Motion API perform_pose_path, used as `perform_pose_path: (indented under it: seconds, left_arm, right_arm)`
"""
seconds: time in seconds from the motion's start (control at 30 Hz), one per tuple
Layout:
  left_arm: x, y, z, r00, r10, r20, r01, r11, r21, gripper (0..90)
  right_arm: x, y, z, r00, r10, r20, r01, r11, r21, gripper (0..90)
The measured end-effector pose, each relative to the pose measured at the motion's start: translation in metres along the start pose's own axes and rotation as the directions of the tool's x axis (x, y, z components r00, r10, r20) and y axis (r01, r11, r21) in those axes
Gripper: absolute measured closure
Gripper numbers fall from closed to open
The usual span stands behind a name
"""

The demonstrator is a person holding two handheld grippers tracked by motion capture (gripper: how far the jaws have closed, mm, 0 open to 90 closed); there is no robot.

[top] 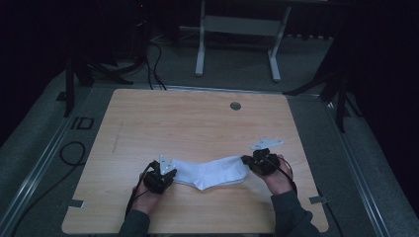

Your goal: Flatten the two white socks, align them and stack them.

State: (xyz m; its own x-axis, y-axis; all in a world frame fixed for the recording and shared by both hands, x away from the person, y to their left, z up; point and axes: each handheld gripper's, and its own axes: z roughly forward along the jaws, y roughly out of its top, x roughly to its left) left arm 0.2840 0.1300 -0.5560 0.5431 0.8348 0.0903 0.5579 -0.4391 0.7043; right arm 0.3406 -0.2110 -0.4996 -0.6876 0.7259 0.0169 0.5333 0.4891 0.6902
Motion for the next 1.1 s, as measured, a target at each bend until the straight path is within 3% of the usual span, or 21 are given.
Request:
perform_pose_path:
  seconds: [0.13,0.37,0.5,0.63,0.97,1.1]
  left_arm:
    - [0.000,0.000,0.000,1.0000,0.001,-0.001,-0.001,1.0000,0.000,88.4]
    - [-0.001,0.000,0.000,1.0000,0.002,-0.005,-0.002,1.0000,-0.001,88.3]
    - [-0.002,0.000,0.000,1.0000,-0.003,-0.001,0.003,1.0000,-0.003,88.1]
    - [-0.003,0.000,-0.001,1.0000,-0.003,-0.003,0.003,1.0000,-0.002,87.9]
    - [0.000,0.001,-0.006,0.9998,-0.013,0.014,0.013,0.9995,-0.027,86.6]
    - [0.005,0.001,-0.011,0.9991,-0.041,0.013,0.042,0.9970,-0.066,86.5]
  right_arm:
    - [0.000,-0.009,0.017,0.9999,0.006,-0.016,-0.005,0.999,0.046,85.9]
    - [-0.009,-0.017,0.027,0.9984,0.055,-0.009,-0.055,0.997,0.051,79.8]
    - [-0.015,-0.020,0.024,0.9960,0.090,0.004,-0.090,0.996,0.027,65.8]
    - [-0.016,-0.023,0.021,0.9937,0.112,-0.006,-0.112,0.994,0.007,59.5]
    - [-0.018,-0.024,0.011,0.9930,0.116,-0.018,-0.117,0.993,-0.029,54.6]
    - [-0.022,-0.026,0.007,0.9918,0.127,-0.012,-0.127,0.991,-0.041,53.1]
